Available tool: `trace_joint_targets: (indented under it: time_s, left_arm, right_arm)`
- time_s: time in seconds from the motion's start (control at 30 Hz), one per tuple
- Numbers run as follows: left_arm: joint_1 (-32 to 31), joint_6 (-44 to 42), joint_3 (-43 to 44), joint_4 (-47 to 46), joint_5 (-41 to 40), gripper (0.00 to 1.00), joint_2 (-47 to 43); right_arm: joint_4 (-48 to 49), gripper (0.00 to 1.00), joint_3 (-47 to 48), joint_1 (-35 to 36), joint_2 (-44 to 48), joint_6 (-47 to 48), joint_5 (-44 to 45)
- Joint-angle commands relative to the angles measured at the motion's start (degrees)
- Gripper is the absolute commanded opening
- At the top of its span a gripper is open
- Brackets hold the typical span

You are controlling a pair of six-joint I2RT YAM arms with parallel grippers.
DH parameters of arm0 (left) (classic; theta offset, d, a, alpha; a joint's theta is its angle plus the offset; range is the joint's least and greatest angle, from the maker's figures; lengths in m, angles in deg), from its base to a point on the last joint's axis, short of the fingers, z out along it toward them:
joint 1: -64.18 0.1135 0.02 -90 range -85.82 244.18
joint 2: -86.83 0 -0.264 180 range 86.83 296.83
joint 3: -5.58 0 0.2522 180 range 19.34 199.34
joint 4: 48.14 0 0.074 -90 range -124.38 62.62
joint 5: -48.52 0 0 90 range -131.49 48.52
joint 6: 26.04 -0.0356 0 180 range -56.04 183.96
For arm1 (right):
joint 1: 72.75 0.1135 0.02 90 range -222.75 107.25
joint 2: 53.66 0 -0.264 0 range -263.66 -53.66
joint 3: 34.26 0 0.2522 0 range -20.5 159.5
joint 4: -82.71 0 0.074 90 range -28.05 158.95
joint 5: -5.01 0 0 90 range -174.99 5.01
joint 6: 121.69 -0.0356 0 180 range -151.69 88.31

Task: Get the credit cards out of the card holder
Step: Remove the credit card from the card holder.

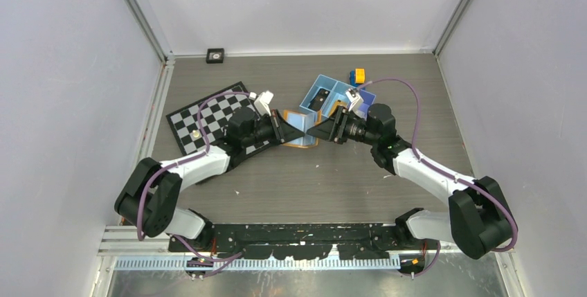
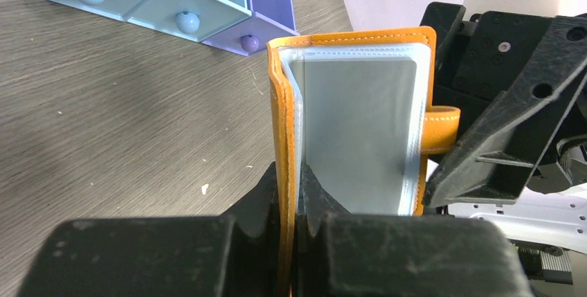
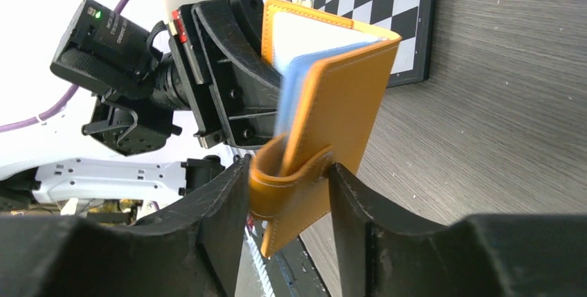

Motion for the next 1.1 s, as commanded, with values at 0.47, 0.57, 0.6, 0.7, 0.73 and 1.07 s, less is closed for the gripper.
trace_joint_targets:
  time_s: [0.47, 0.57, 0.6, 0.7, 0.73, 1.07]
  left_arm:
    - [-0.4, -0.4, 1.8, -1.9, 0.6, 0.00, -1.4]
    - [-0.4, 0.0, 2.0, -2.3, 1.5, 0.00, -0.4]
    - [-0.5, 0.4, 2.1, -2.7, 1.7, 0.00, 0.0]
    - [-0.5, 1.0, 2.1, -3.9, 2.1, 0.00, 1.1]
    - [-0.5, 1.1, 2.1, -4.1, 2.2, 0.00, 1.4]
    - [-0.5, 0.7, 2.0, -3.5, 1.7, 0.00, 0.5]
  right_arm:
    - [3.1, 0.17, 2.3, 0.3, 1.3, -0.4, -0.8]
    - [4.7, 0.18, 2.0, 0.3, 1.4, -1.0, -1.5]
    - [5.4, 0.20, 1.7, 0.3, 1.4, -1.3, -1.7]
    - [5.7, 0.26, 1.7, 0.3, 1.4, -1.5, -1.7]
    - [5.6, 0.27, 1.7, 0.3, 1.2, -1.5, -1.7]
    - [4.4, 0.34, 2.0, 0.4, 1.0, -1.0, -0.9]
